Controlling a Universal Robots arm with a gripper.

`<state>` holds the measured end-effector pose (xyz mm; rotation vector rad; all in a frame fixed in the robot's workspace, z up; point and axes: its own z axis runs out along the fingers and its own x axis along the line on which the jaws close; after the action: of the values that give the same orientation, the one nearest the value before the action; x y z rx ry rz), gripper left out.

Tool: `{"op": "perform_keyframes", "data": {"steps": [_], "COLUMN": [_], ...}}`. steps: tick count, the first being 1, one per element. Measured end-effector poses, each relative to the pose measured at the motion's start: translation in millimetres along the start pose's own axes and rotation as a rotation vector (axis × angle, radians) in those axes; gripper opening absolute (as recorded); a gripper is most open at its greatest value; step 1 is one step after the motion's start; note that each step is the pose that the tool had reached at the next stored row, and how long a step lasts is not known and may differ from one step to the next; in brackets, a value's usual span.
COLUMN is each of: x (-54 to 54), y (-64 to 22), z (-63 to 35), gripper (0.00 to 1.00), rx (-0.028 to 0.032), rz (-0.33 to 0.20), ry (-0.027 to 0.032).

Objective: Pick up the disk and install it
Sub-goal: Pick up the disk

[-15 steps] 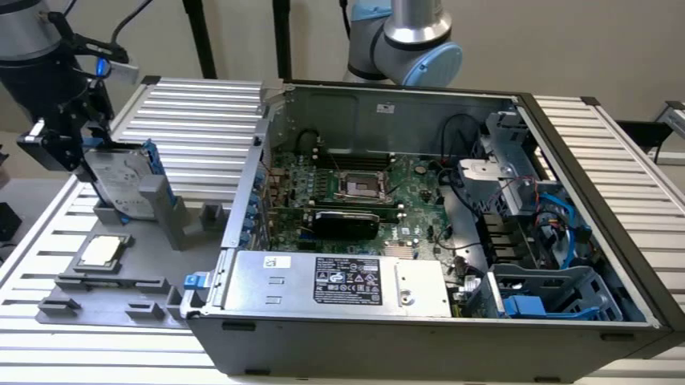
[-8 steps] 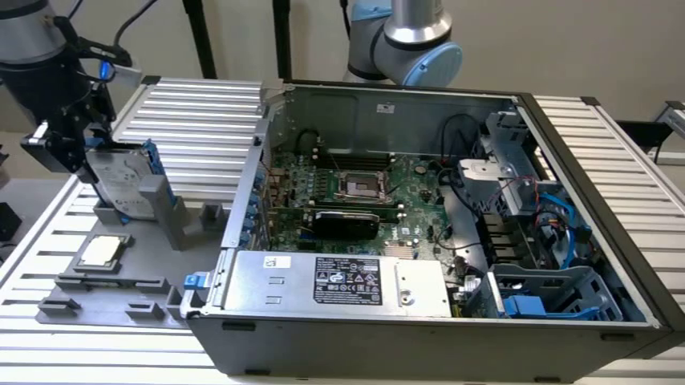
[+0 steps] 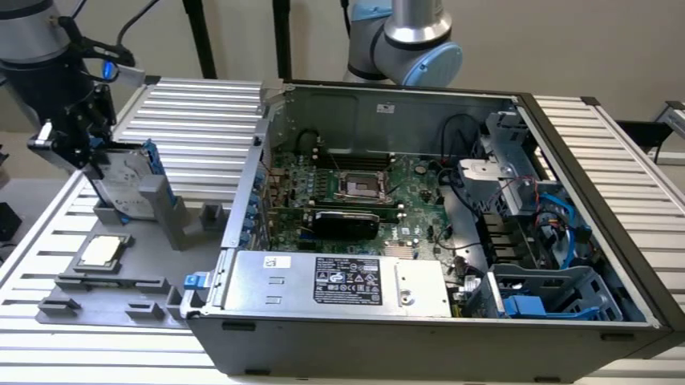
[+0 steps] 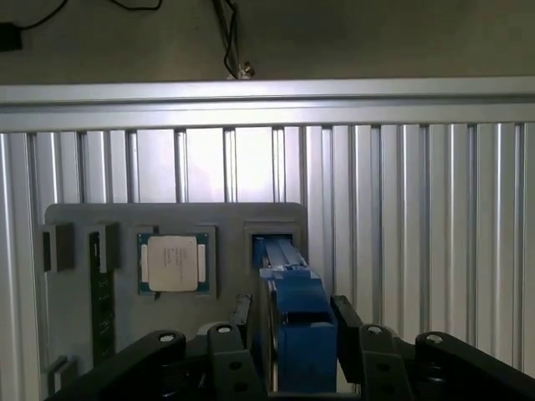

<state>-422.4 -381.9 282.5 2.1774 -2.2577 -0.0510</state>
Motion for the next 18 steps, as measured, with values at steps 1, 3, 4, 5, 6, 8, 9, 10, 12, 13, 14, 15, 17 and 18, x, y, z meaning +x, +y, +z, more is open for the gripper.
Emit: {"op": "perform_keyframes", "data": {"steps": [1,3,4,5,6,8,9,10,12,13,14,15,17,18], "x": [-0.2,-0.2,-0.2,-0.3,-0.3,-0.3,-0.3,-0.3,-0.3,-0.3,-0.3,-0.3,-0.2,0.1], "y": [-0.1,-0.1,-0.1,-0.2,-0.2,-0.2,-0.2,-0.2,-0.2,-0.2,-0.2,-0.2,-0.2,-0.2], "z": [0.0,0.1,0.0,0.0,0.0,0.0,0.0,0.0,0.0,0.0,0.1,0.1,0.3,0.3], "gripper": [0.50,0.48,0.48,0.41,0.41,0.41,0.41,0.38,0.33,0.33,0.33,0.33,0.33,0.33], "rx": [0.0001,0.0000,0.0000,0.0000,0.0000,0.0000,0.0000,-0.0001,-0.0001,-0.0001,0.0000,0.0000,0.0001,0.0001], "rz": [0.000,0.000,0.000,0.000,0.000,0.000,0.000,0.000,0.000,0.000,0.000,0.000,0.001,0.001], "ry": [0.0000,0.0000,0.0000,0.0000,0.0000,0.0001,0.0001,0.0002,0.0001,0.0001,0.0000,0.0000,-0.0001,-0.0001]}}
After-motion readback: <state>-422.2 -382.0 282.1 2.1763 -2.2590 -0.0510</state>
